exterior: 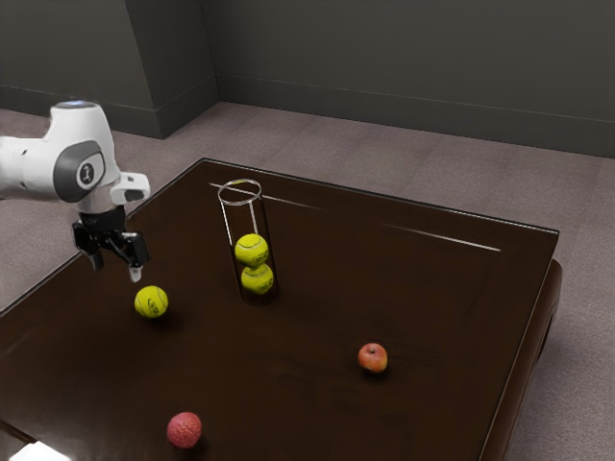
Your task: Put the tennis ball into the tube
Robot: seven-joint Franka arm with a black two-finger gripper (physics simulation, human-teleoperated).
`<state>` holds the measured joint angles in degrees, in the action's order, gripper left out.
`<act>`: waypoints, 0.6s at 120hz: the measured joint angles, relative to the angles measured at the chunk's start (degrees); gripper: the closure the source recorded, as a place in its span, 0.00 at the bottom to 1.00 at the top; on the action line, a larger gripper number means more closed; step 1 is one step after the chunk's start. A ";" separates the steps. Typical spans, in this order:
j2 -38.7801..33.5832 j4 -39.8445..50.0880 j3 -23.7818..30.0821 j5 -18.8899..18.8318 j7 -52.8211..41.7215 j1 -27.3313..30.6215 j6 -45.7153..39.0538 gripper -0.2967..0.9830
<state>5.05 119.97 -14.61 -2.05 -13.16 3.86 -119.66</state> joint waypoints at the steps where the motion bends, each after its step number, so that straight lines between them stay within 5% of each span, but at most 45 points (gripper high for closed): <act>1: 0.25 0.02 0.05 0.14 -0.14 -0.01 -0.27 0.23; 72: 14.39 -2.67 0.43 9.33 -6.90 0.08 -11.87 0.23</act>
<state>19.44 117.31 -14.19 7.28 -20.07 3.94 -131.53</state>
